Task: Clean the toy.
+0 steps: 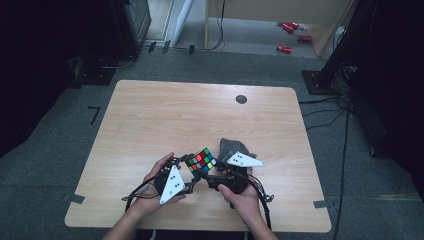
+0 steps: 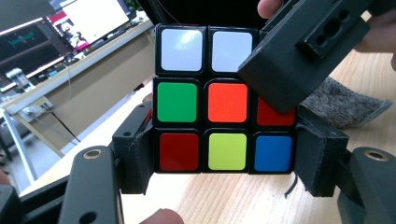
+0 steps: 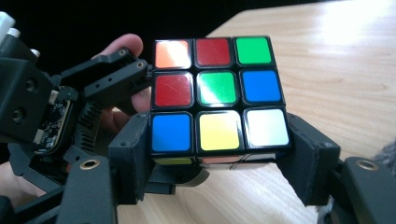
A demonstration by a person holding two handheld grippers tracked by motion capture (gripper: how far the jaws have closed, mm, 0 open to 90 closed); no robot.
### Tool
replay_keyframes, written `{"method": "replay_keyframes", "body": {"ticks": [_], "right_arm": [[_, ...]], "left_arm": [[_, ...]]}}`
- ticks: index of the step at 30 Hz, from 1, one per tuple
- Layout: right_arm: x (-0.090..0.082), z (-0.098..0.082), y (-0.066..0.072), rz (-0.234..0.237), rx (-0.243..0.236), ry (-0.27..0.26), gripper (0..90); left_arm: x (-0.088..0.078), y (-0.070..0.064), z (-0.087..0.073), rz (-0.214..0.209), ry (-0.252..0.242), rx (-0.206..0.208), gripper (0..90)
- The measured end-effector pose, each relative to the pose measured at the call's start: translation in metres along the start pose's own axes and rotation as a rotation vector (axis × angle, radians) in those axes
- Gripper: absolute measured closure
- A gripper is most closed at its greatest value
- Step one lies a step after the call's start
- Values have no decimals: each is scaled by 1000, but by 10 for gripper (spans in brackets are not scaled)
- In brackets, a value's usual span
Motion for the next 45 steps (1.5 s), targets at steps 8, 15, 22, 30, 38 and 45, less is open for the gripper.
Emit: {"method": "replay_keyframes", "body": {"ticks": [8, 15, 22, 30, 38, 45], "right_arm": [[-6, 4, -2, -40, -59, -52, 263], [-18, 9, -14, -128, -99, -90, 243], [-24, 5, -48, -353, -150, -42, 248], [-12, -14, -88, -453, -69, 106, 238], [-3, -23, -101, -533, -108, 156, 303], [7, -32, -104, -529, -101, 224, 375]], "left_arm": [[0, 6, -4, -28, 24, -58, 345], [0, 18, -11, -45, 68, -169, 346], [-2, 23, -14, -85, 97, -255, 346], [-3, 21, -13, -177, 150, -314, 347], [-6, 20, -11, -218, 137, -343, 349], [-9, 25, -11, -183, 138, -358, 349]]}}
Point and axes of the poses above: each handheld gripper's, and its own axes: x roughly forward along the jaws, z roughly out of its top, y roughly to its left, the point moved 7 cm from there along x, roughly forward along the jaws, and after that the axes turned 12 degrees about y, right-handed, at the moved point
